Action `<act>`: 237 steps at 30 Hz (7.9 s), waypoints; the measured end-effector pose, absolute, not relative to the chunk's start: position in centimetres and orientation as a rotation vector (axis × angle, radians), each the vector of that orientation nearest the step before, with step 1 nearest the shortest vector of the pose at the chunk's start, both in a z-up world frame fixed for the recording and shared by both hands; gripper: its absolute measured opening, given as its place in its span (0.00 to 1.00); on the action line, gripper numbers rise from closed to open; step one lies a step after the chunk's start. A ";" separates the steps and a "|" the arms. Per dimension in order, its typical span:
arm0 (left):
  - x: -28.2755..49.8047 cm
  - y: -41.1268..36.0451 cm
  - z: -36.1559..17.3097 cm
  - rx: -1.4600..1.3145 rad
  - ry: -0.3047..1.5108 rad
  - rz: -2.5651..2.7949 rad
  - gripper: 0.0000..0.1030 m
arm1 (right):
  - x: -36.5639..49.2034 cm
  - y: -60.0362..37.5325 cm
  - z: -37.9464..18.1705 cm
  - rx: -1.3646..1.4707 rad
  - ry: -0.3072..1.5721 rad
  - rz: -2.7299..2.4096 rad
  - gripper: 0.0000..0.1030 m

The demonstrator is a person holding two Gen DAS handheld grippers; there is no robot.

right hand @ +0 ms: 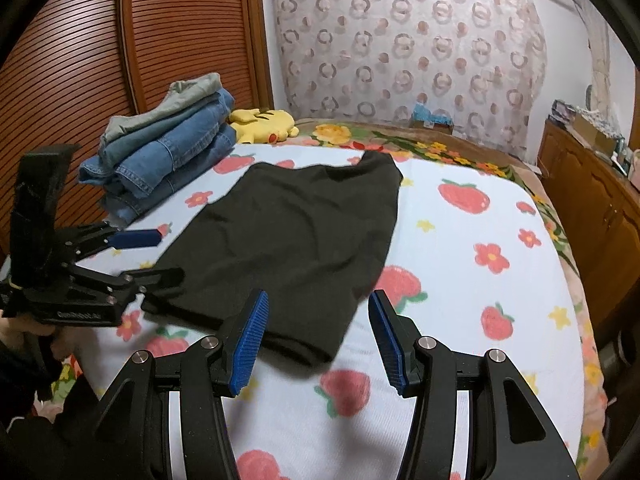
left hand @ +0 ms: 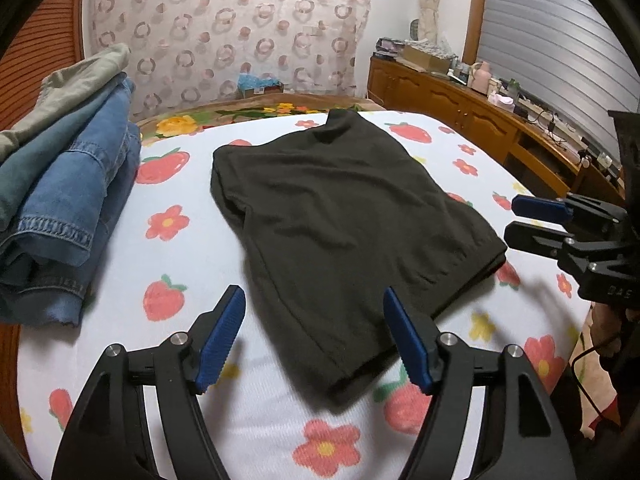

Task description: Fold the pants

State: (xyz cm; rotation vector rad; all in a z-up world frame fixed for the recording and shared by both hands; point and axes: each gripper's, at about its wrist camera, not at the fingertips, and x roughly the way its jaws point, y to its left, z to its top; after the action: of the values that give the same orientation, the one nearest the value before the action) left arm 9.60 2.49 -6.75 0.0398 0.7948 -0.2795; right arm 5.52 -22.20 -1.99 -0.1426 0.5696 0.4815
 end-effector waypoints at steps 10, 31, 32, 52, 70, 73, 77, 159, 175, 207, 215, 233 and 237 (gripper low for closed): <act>7.8 3.1 -7.7 0.027 0.820 -0.286 0.70 | 5.8 -22.5 -3.5 -0.163 0.621 0.481 0.53; 6.5 2.7 -7.6 -0.001 0.791 -0.333 0.37 | 6.4 -21.3 -4.4 -0.224 0.611 0.466 0.13; 6.5 2.6 -7.5 0.000 0.788 -0.338 0.36 | 6.5 -21.3 -4.5 -0.221 0.614 0.466 0.13; 5.1 2.7 -6.6 0.034 0.775 -0.364 0.14 | 6.0 -22.5 -4.0 -0.172 0.590 0.511 0.06; 5.4 4.4 -5.6 0.016 0.730 -0.308 0.50 | 4.4 -23.0 -3.4 -0.188 0.591 0.499 0.06; 5.8 4.5 -5.5 0.006 0.730 -0.298 0.50 | 3.8 -23.1 -2.7 -0.180 0.570 0.499 0.06; 6.8 4.6 -5.9 -0.017 0.757 -0.271 0.50 | 4.1 -23.2 -2.4 -0.162 0.556 0.491 0.09; 1.2 5.0 -6.8 -0.050 0.843 -0.361 0.08 | 1.2 -24.4 -1.0 -0.087 0.631 0.586 0.27; 8.1 7.1 -3.8 -0.063 0.746 -0.258 0.50 | 9.9 -22.1 2.4 -0.137 0.517 0.471 0.28; 15.1 5.3 -7.8 -0.012 0.848 -0.229 0.49 | 26.6 -14.3 -0.3 -0.353 0.676 0.504 0.09; 15.0 5.2 -8.4 -0.003 0.879 -0.217 0.49 | 27.5 -17.2 -0.9 -0.198 0.677 0.404 0.08; 15.2 5.0 -8.6 0.020 0.892 -0.203 0.49 | 23.1 -18.3 -1.6 -0.260 0.707 0.412 0.30; 15.2 5.0 -8.7 0.021 0.892 -0.203 0.50 | 24.3 -19.4 -2.6 -0.228 0.747 0.378 0.30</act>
State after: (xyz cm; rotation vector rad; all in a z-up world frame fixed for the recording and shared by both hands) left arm 15.19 4.96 -8.67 0.0209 0.8923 -0.2030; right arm 24.30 -19.38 -2.64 -0.2283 0.7474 0.3777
